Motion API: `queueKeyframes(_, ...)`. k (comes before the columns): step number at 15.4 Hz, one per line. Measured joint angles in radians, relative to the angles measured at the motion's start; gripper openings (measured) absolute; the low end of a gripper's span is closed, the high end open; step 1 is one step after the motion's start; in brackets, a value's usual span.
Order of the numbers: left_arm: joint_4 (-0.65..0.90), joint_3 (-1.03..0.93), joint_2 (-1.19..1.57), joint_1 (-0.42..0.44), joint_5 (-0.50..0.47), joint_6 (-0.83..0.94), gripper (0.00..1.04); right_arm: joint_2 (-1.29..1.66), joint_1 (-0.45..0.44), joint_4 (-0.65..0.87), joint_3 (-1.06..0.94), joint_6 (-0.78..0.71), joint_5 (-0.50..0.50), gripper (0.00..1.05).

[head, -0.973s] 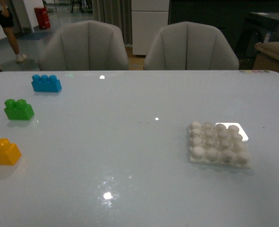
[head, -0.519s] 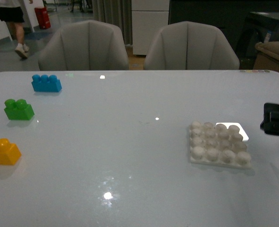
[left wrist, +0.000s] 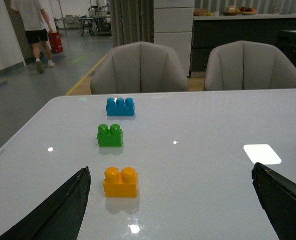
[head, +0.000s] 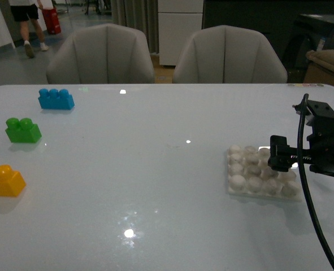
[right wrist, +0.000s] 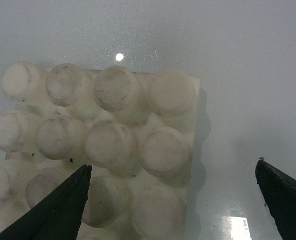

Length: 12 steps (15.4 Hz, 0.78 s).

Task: Insert yellow block into base center

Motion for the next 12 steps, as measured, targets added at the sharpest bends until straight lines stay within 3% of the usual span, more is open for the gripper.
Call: queueKeyframes(12,0.000,0.000,0.000,0.000,0.000,0.000,0.98,0.069,0.051,0.036,0.039,0.029,0.061,0.98)
